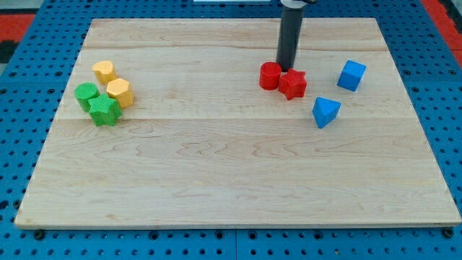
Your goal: Move the red blocks slightly to the left
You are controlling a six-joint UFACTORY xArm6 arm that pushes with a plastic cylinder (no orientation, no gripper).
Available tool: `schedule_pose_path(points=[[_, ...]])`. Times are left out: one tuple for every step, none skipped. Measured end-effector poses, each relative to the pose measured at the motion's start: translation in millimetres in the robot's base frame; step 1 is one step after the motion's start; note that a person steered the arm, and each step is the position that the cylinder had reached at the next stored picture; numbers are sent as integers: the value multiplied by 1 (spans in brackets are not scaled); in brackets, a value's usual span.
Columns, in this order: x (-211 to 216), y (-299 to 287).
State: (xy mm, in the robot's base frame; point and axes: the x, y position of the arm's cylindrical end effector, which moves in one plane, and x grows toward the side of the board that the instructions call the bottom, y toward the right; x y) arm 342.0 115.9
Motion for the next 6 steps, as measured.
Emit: schedule_pose_path(points=[[15, 37], [32, 56], [63, 46], [31, -3], [-11, -59], [38, -40]])
